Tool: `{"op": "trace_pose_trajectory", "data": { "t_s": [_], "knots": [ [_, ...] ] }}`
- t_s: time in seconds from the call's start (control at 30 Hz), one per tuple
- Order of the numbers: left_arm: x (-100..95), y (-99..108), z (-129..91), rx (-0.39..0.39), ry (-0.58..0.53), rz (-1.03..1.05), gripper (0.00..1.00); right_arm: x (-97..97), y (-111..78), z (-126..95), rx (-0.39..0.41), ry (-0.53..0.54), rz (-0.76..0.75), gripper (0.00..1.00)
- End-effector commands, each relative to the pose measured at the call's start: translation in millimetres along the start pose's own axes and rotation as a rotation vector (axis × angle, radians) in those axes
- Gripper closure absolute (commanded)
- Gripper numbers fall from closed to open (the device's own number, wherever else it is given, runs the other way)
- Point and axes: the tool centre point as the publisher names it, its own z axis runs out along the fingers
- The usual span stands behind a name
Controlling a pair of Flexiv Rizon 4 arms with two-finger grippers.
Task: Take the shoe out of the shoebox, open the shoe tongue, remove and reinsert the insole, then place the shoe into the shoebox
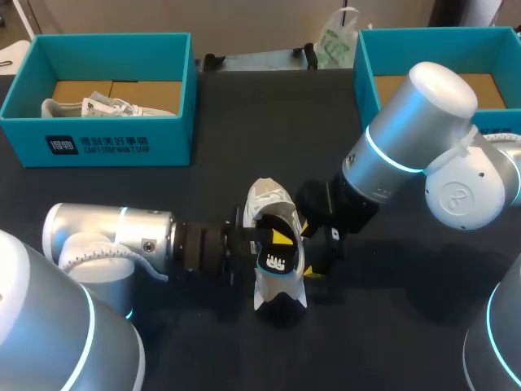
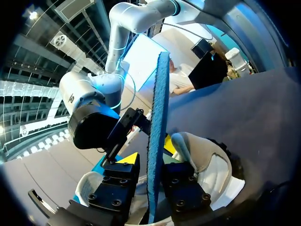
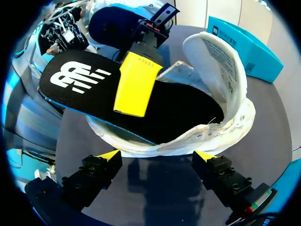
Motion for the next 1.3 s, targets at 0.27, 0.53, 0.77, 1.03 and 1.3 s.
{"op": "trace_pose_trajectory", "data": {
  "t_s": [0.27,0.53,0.77,1.03,1.3],
  "knots": [
    [0.4,-15,-3,-0.014,0.01,0.011,0.77,1.0,0.2,1,0.001,-0.003,0.0,0.0],
    [3.3,-15,-1,-0.015,0.019,0.023,1.0,1.0,0.2,1,0.001,-0.003,0.0,0.0],
    [4.9,2,1,-0.012,0.028,0.047,1.0,1.0,0.2,1,0.001,-0.003,0.0,0.0],
    [4.2,21,4,-0.04,0.033,0.064,1.0,1.0,0.2,1,0.001,-0.003,0.0,0.0],
    [5.5,34,6,-0.051,0.037,0.045,1.0,1.0,0.2,1,0.001,-0.003,0.0,0.0]
  ]
}}
